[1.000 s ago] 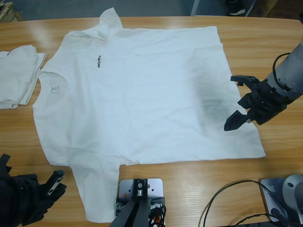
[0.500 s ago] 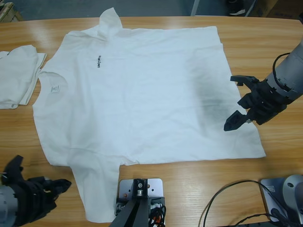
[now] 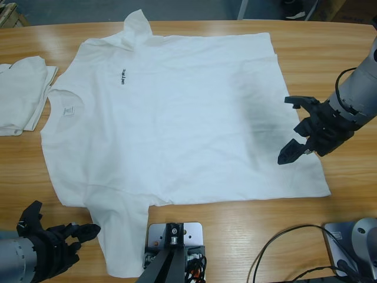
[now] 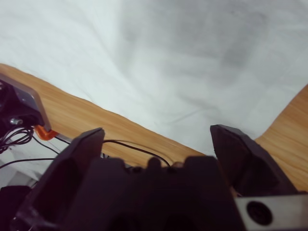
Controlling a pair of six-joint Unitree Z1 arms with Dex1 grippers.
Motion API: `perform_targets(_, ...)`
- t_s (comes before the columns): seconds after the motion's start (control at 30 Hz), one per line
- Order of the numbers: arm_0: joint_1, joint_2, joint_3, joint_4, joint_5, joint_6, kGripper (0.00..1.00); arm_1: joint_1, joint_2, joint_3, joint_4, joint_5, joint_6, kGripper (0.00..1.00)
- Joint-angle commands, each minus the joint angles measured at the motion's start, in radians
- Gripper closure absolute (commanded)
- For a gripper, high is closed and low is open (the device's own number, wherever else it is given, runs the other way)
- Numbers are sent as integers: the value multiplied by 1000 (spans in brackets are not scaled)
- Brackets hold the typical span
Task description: Fold clothes
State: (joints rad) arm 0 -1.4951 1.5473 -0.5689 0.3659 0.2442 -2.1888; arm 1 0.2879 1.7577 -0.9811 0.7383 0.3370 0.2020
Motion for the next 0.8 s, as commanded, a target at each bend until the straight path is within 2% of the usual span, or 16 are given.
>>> perform_targets(0.03,10,-34,27,54,3,-26,345,13,49,-1,-8,14,-10,96)
perform_targets(0.27,56,-2,-10,99,-59,-19,345,12,55,-5,-8,16,-10,101)
perform_targets(0.5,130,62,-86,96,-59,54,345,12,57,-7,-8,17,-10,101)
perform_targets(0.8,134,34,-84,174,-83,43,345,11,62,-10,-8,17,-10,101)
